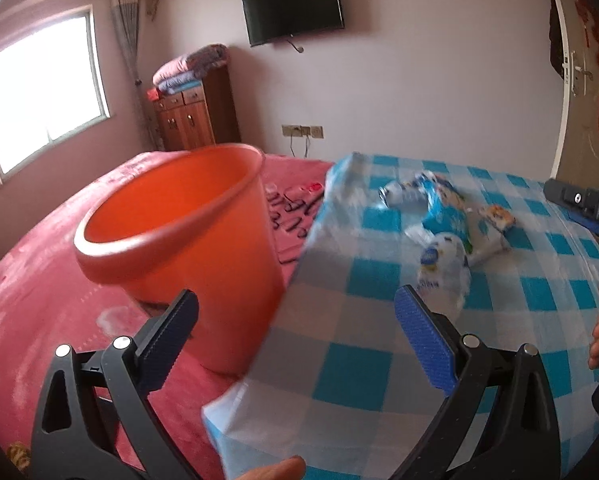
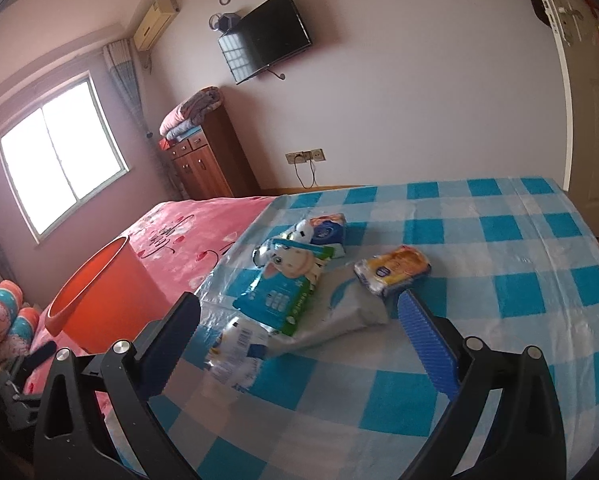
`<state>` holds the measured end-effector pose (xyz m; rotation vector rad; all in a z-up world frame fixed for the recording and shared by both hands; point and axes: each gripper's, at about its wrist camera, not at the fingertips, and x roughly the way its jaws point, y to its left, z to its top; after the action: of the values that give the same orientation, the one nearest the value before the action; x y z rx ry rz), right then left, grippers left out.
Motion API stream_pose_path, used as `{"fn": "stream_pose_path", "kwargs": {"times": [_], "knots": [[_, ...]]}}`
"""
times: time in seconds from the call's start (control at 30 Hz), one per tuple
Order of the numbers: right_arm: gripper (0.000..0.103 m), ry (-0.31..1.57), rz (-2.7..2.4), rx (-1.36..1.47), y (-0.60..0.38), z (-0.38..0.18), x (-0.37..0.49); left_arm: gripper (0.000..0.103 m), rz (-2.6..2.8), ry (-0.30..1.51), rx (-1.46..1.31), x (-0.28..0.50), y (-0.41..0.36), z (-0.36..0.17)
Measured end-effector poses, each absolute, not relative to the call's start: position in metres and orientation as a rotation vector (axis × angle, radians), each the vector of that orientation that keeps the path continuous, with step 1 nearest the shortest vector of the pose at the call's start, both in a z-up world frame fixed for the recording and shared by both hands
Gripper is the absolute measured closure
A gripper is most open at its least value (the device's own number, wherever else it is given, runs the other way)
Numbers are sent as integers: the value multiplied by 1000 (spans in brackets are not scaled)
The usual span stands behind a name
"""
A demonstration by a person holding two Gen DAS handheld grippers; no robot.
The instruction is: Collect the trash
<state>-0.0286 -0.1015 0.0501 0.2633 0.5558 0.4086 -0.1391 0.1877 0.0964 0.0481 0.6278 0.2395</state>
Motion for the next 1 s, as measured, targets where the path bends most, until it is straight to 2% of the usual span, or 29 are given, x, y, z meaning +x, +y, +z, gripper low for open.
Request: {"fn": "stream_pose_path", "kwargs": {"times": [0.27, 0.6, 0.83, 1.0], "knots": [[5, 601, 412, 315, -122, 28, -21, 4, 234, 548, -34, -154, 181, 82], [5, 650, 450, 362, -141, 9, -15, 4, 166, 594, 139, -151, 148, 73], [5, 666, 436, 416, -164, 2, -7, 4, 152, 604, 131, -121, 137, 104], [5, 667, 435, 456, -180, 3, -5, 4, 87, 651, 80, -64, 123, 132]]}}
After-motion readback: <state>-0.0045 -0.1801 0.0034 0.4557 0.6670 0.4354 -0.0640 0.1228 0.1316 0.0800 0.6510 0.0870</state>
